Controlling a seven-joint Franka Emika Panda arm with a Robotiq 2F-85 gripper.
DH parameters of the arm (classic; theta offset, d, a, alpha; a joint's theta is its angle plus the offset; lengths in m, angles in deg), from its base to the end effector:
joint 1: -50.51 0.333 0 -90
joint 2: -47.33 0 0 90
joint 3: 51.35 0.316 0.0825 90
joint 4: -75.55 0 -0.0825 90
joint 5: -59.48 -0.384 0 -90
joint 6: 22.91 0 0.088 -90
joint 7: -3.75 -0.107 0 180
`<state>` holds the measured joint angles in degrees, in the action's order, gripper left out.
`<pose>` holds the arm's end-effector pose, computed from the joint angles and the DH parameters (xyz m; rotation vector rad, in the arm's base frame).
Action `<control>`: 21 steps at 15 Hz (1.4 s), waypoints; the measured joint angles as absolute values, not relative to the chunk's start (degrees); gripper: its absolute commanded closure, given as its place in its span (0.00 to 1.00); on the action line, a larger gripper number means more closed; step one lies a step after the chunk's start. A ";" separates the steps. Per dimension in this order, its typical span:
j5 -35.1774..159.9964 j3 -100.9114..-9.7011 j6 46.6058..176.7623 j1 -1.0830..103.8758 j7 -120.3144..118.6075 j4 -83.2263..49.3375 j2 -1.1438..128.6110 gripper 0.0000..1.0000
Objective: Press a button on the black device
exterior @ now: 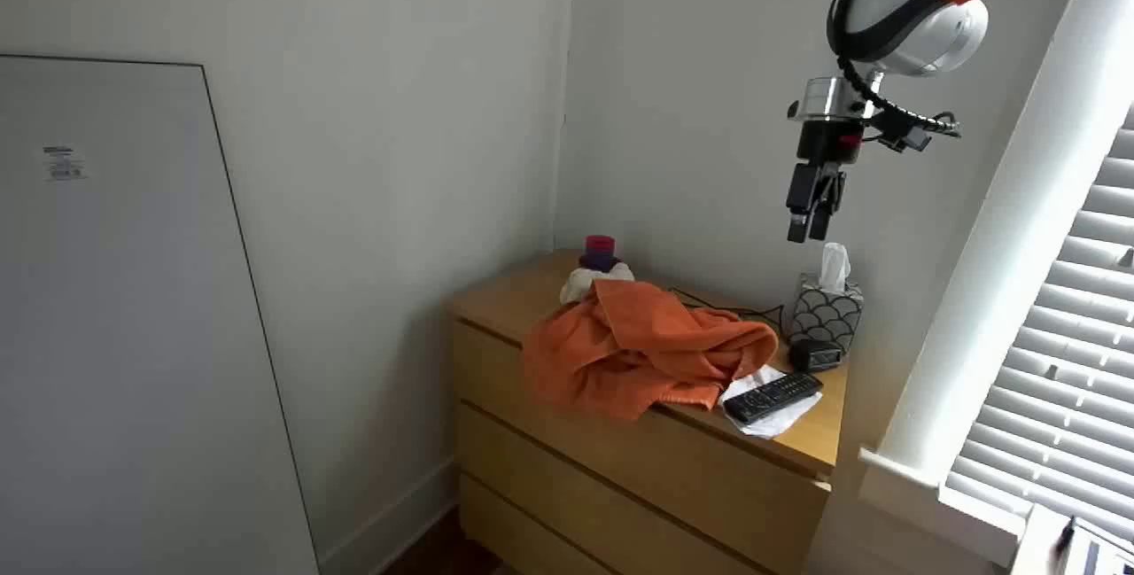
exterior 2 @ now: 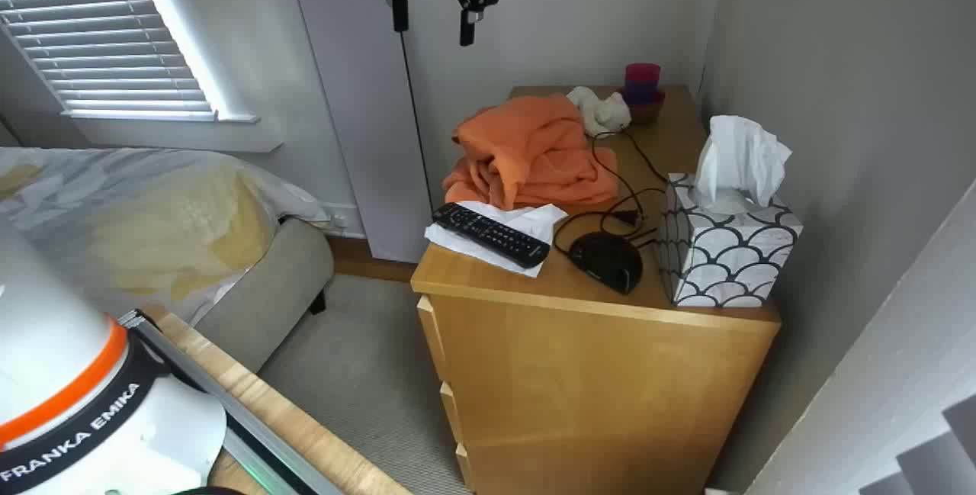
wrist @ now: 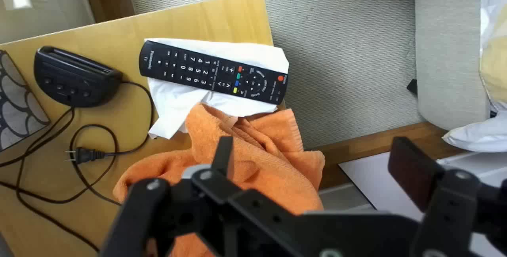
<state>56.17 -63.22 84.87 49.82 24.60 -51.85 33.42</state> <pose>0.4558 -0.1010 0.4648 -3.0040 -0.1995 0.1076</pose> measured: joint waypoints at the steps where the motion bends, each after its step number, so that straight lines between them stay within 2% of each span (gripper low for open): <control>1: 56.17 -63.22 84.87 49.82 24.60 -51.85 33.42 0.00; 9: 56.15 -62.99 84.87 48.58 23.72 -51.85 33.77 0.00; 19: 55.33 -67.05 85.55 40.67 21.30 -54.75 37.84 0.00; 20: 55.30 -67.23 86.57 40.15 20.67 -55.19 38.32 0.25; 21: 55.30 -67.38 88.25 39.65 20.06 -55.66 38.88 0.25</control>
